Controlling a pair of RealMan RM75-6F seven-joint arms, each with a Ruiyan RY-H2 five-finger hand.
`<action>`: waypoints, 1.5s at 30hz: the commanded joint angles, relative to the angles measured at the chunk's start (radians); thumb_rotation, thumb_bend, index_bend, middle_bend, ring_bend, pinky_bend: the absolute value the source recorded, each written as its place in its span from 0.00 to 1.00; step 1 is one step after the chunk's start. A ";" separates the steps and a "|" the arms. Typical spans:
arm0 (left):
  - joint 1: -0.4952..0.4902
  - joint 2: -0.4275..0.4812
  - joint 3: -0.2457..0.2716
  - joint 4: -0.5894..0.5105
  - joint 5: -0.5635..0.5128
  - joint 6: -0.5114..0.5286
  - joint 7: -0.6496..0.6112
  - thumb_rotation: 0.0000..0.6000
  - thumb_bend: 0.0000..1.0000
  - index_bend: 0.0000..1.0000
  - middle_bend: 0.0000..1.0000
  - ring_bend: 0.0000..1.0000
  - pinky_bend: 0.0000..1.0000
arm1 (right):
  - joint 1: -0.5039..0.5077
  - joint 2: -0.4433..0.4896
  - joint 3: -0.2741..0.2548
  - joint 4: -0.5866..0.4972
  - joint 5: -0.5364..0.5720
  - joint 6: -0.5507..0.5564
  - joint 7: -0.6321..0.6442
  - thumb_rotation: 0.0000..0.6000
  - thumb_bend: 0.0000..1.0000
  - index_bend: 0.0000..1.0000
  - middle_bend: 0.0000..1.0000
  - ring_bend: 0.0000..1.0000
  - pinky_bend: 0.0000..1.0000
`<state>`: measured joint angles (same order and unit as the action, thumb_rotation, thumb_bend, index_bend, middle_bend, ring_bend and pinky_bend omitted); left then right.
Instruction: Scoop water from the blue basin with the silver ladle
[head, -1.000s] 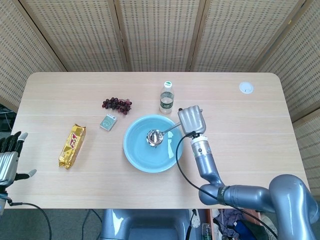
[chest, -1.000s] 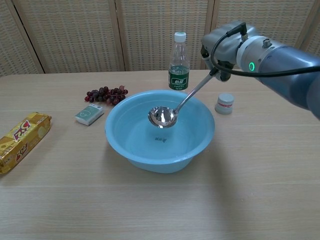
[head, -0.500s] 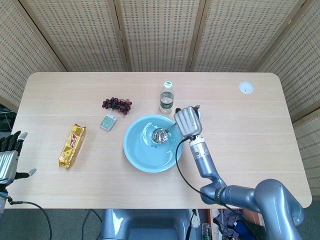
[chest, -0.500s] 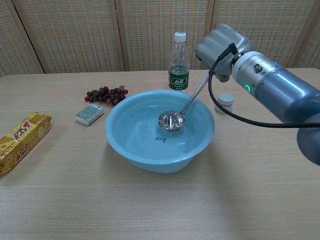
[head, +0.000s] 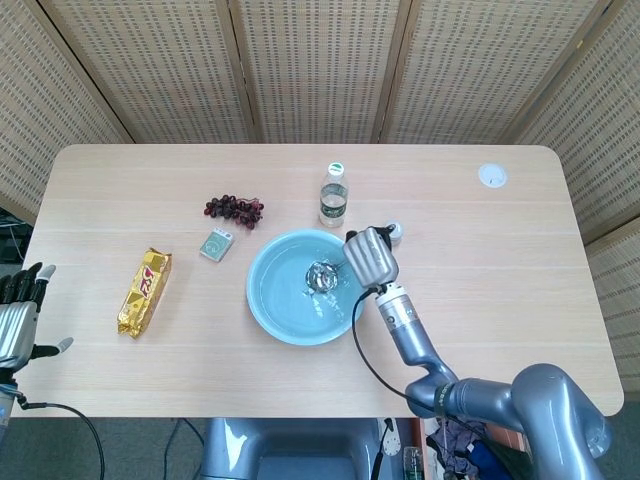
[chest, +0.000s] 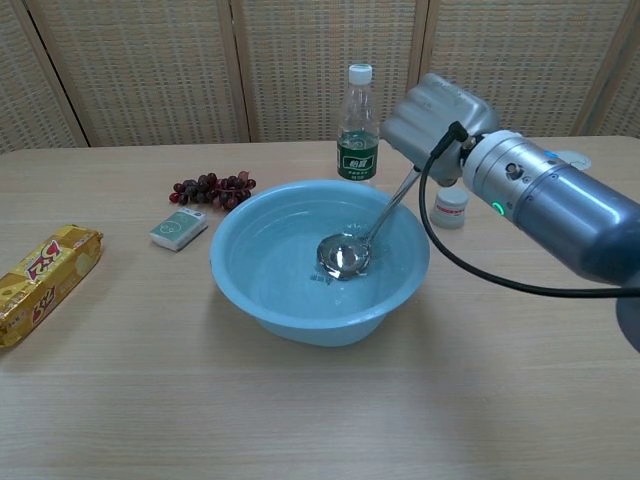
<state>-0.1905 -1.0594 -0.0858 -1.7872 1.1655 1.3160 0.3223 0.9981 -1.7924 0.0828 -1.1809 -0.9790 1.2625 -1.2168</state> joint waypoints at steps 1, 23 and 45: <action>-0.001 0.000 0.001 0.000 0.000 0.000 0.001 1.00 0.00 0.00 0.00 0.00 0.00 | -0.017 0.011 0.063 -0.067 0.051 -0.004 0.011 1.00 0.84 0.77 0.95 0.94 1.00; -0.002 0.005 0.005 -0.001 0.001 0.002 -0.009 1.00 0.00 0.00 0.00 0.00 0.00 | -0.014 0.169 0.343 -0.461 0.443 0.049 -0.005 1.00 0.86 0.77 0.96 0.94 1.00; -0.007 0.003 0.003 0.005 -0.011 -0.001 -0.008 1.00 0.00 0.00 0.00 0.00 0.00 | 0.080 0.260 0.386 -0.591 0.694 0.160 -0.149 1.00 0.86 0.77 0.96 0.94 1.00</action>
<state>-0.1976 -1.0564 -0.0827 -1.7826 1.1543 1.3148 0.3143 1.0704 -1.5399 0.4647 -1.7634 -0.2996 1.4148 -1.3575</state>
